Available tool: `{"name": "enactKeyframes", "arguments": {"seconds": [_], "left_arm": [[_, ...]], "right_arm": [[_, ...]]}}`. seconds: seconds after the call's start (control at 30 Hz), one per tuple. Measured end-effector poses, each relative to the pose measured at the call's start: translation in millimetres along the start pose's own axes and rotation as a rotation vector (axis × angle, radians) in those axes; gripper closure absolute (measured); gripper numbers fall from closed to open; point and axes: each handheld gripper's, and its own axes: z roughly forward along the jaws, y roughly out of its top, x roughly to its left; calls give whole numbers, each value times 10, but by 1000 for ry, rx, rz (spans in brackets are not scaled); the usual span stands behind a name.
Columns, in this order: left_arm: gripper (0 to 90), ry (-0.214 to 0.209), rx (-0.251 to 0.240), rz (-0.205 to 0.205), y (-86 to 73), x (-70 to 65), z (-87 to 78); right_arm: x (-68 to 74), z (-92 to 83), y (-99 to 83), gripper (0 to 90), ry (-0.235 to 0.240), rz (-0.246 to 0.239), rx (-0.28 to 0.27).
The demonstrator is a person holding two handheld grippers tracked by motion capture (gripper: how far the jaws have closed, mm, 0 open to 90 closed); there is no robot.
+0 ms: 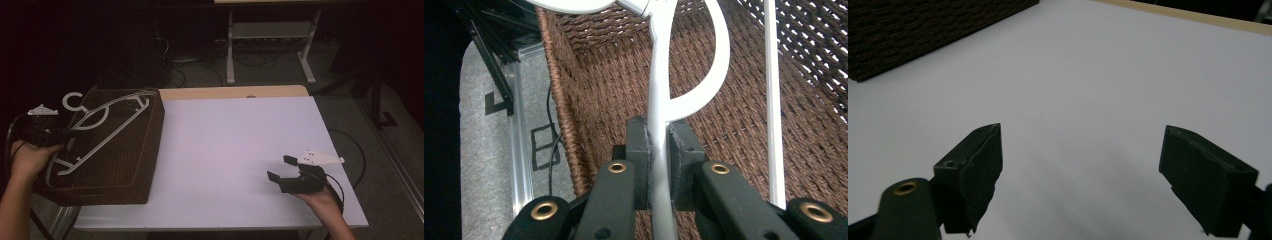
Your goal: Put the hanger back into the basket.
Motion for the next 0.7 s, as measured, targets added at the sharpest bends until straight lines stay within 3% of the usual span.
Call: {"name": "enactKeyframes", "arguments": {"seconds": [0.3, 0.4, 0.6, 0.7], "left_arm": [[806, -32, 15, 5, -32, 33, 109], [646, -37, 25, -11, -54, 51, 131], [498, -64, -37, -44, -55, 44, 95], [384, -73, -65, -53, -25, 9, 81]], "right_arm": [[-5, -1, 0, 169, -4, 0, -3], [-7, -2, 2, 169, -5, -2, -5], [-7, -1, 3, 168, -4, 1, -7], [-8, -6, 6, 168, -3, 1, -8]]}}
